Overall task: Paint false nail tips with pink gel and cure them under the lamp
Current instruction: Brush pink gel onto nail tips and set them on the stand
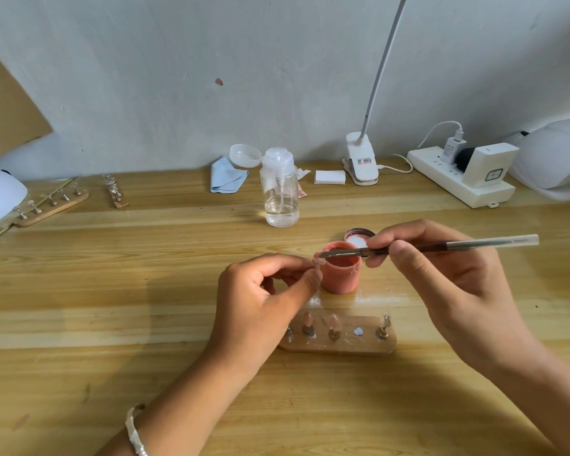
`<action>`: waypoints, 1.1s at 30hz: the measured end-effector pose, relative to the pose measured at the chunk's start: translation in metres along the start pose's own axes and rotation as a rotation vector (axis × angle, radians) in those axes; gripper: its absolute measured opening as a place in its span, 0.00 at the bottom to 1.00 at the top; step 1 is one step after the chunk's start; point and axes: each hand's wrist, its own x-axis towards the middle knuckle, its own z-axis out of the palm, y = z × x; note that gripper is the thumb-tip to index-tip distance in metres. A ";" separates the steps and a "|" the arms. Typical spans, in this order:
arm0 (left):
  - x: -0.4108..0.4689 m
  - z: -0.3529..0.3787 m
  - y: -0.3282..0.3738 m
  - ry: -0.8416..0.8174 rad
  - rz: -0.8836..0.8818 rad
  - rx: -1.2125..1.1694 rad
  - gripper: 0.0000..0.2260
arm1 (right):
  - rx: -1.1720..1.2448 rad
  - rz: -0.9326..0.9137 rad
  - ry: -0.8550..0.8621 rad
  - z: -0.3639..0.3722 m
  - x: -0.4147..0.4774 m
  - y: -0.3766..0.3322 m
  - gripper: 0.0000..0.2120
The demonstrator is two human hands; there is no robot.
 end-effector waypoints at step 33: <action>0.000 -0.001 0.000 -0.008 -0.028 -0.025 0.05 | -0.021 0.004 -0.004 -0.001 -0.002 0.002 0.08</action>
